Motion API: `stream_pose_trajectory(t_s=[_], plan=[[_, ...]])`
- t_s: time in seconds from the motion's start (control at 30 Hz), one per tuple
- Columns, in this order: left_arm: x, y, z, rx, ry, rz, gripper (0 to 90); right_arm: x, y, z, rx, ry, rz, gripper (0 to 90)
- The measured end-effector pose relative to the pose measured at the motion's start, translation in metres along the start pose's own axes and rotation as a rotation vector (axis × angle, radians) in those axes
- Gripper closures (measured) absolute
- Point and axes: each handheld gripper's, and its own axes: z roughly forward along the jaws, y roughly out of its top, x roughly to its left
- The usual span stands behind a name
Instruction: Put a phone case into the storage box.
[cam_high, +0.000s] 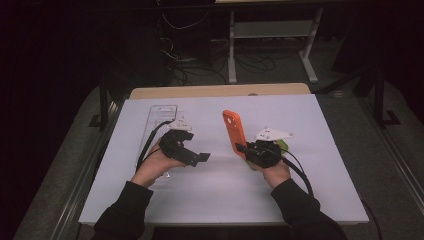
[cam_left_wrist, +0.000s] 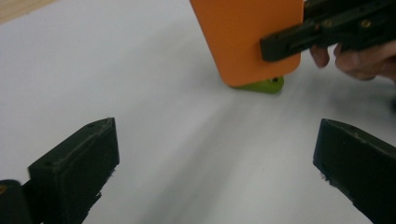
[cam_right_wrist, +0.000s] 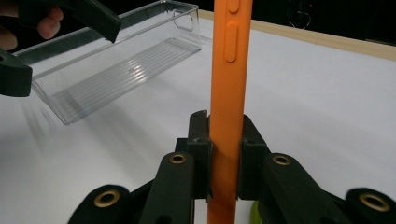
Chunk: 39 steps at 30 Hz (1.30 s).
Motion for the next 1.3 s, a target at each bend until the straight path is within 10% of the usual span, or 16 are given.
stream_pose_trajectory(t_s=[0.63, 1.3], plan=[[-0.001, 0.052, 0.026, -0.192, -0.055, -0.052, 0.0, 0.006, 0.002, 0.001, -0.039, 0.021, 0.021, 77.8], [-0.006, 0.066, 0.057, -0.239, -0.098, -0.089, 0.0, 0.01, 0.005, 0.001, -0.055, 0.036, 0.003, 77.9]])
